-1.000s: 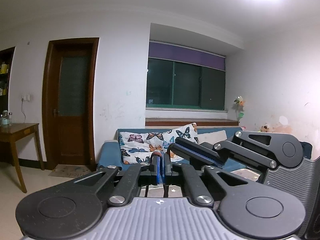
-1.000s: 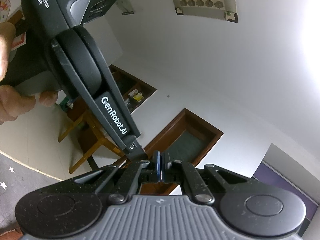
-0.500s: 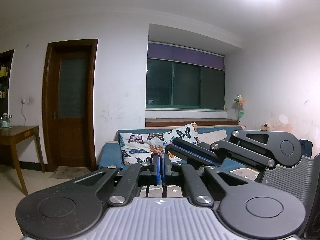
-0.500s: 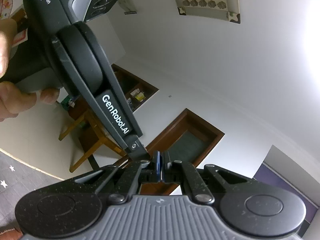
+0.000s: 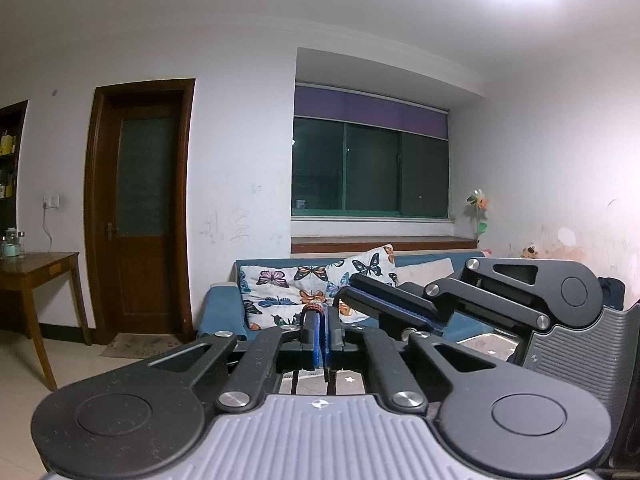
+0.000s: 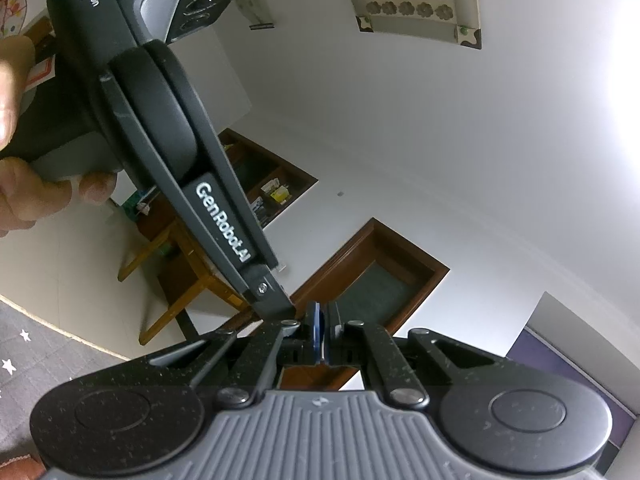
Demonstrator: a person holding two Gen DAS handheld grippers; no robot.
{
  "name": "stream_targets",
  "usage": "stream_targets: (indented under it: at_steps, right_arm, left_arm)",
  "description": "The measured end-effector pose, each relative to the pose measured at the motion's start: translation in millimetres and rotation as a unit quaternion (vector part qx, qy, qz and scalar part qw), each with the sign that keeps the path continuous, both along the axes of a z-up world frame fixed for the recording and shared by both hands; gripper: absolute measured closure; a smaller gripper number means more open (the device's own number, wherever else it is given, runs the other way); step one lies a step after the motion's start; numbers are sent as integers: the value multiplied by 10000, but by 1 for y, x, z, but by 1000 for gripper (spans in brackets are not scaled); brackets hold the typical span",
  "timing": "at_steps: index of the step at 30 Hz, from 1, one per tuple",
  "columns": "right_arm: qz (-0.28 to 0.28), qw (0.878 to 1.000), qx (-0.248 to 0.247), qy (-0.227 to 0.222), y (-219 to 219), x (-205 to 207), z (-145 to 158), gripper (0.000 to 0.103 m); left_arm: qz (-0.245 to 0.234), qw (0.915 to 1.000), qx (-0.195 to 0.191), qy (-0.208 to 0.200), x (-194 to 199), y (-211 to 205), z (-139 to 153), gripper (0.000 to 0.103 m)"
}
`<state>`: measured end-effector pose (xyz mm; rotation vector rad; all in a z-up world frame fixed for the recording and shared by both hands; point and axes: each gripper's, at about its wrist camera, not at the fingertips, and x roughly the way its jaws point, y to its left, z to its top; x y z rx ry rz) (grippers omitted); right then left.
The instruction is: Lace up shoes with both hands
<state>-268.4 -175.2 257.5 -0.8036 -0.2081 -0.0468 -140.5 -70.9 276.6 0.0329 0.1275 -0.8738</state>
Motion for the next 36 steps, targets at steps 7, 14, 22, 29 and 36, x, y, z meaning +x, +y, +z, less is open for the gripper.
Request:
stream_targets:
  at_steps: [7, 14, 22, 29, 36]
  right_arm:
    - [-11, 9998, 59, 211, 0, -3, -20, 102]
    - [20, 9985, 143, 530, 2, -6, -42, 102]
    - [231, 9920, 327, 1198, 16, -9, -80, 102]
    - [413, 9818, 442, 1802, 31, -10, -120, 102]
    - [691, 9717, 541, 2194, 44, 9, -139, 102]
  left_arm:
    - [234, 9996, 39, 122, 5, 15, -15, 100]
    - [463, 9975, 181, 506, 23, 31, -47, 99]
    - [827, 9911, 451, 942, 42, 51, -98, 98]
    - [1110, 9804, 554, 1527, 64, 72, -140, 96]
    - [1357, 9724, 562, 1811, 70, 94, -168, 80]
